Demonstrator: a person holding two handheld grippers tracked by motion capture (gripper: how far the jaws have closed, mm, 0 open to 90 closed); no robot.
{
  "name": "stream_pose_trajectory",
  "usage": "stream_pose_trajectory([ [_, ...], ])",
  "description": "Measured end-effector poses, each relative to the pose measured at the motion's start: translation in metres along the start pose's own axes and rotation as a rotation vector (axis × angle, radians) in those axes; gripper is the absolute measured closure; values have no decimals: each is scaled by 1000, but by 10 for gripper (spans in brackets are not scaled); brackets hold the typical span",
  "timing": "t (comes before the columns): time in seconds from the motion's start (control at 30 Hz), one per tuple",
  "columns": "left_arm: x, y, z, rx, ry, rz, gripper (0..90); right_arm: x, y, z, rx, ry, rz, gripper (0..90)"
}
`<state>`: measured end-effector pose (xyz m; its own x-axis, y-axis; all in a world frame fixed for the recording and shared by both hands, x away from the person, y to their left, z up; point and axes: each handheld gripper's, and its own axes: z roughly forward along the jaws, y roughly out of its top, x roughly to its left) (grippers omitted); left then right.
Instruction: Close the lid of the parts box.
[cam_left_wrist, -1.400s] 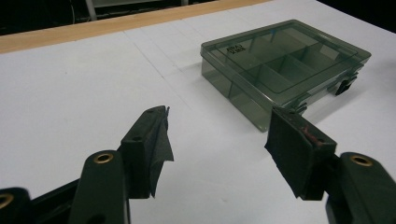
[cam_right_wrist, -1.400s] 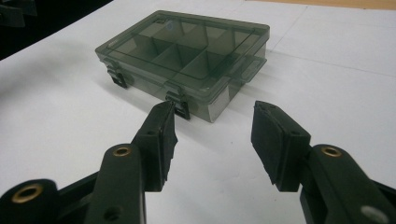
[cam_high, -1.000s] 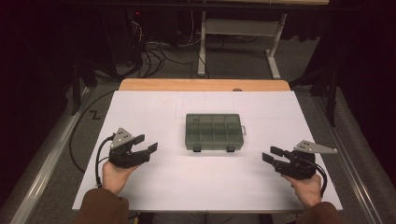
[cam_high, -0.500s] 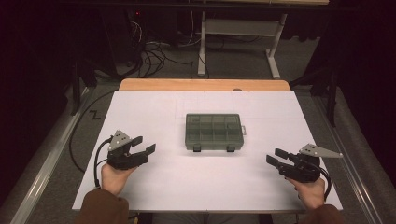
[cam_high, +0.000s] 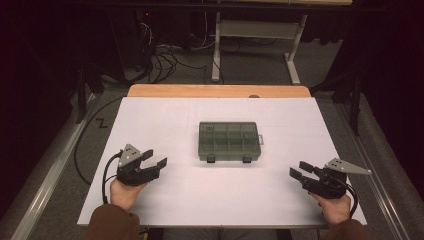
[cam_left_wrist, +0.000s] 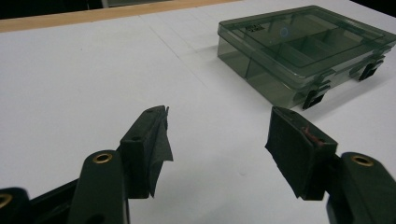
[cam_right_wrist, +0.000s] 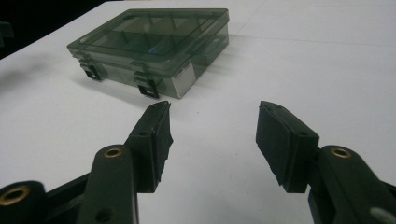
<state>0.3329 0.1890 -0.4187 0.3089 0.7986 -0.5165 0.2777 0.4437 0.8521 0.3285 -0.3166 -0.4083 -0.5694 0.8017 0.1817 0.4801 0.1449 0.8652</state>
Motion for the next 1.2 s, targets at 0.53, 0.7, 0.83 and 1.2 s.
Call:
stream_pose_trajectory([
  [0.53, 5, -13, -1, 11, 20, 20, 381, -6, -14, -7, -25, -17, 12, 467],
  [0.7, 6, -15, -4, 6, 25, 41, 382, -6, -16, -11, -38, -43, 4, 467],
  [0.83, 9, -16, -4, 14, 32, 31, 383, -3, -16, -8, -24, -51, -22, 468],
  [1.2, 11, -17, -4, 19, 40, 2, 380, -4, -17, -4, 2, -39, -33, 464],
])
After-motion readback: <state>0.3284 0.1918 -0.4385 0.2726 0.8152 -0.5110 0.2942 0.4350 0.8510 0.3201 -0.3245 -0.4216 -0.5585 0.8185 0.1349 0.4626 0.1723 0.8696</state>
